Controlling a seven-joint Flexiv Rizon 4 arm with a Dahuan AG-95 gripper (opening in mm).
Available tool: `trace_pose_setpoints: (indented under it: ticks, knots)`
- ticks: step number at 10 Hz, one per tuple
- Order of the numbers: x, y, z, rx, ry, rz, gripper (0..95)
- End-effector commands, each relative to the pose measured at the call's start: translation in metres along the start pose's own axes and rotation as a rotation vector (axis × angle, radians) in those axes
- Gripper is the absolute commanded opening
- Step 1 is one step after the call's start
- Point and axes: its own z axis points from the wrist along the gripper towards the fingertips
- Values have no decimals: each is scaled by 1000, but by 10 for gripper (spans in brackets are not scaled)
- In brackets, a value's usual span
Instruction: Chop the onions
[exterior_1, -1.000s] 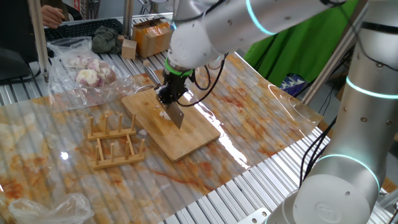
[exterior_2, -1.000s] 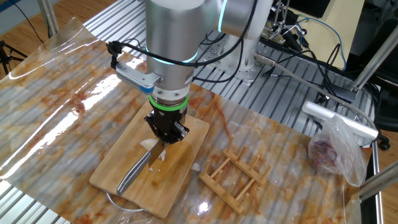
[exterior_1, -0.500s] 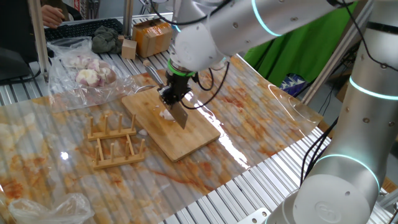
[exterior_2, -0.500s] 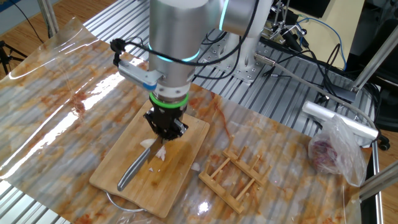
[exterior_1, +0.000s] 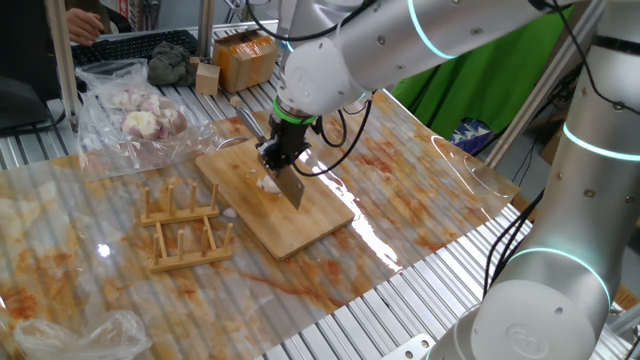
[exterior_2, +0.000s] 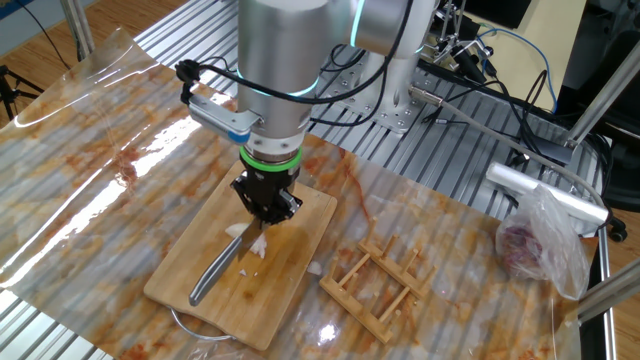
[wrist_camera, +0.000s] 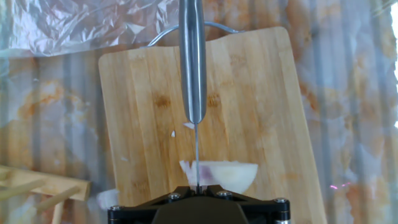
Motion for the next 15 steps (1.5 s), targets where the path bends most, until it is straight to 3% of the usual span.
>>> trace_pose_setpoints:
  ticks: [1,3,8,9,10,11,12,14,15]
  knots:
    - [0,0,15,3,-16,1,0]
    - [2,0,29,-4,-30,16,0]
    - [6,1,31,-5,-32,37,0]
    - [6,1,31,-20,-34,45,0]
    - [9,1,35,-22,-66,50,0]
    - [9,1,39,-24,-71,57,0]
    - [9,1,37,-22,-59,56,0]
    - [6,2,14,-16,-5,58,0]
    - [6,3,8,-8,-5,58,0]
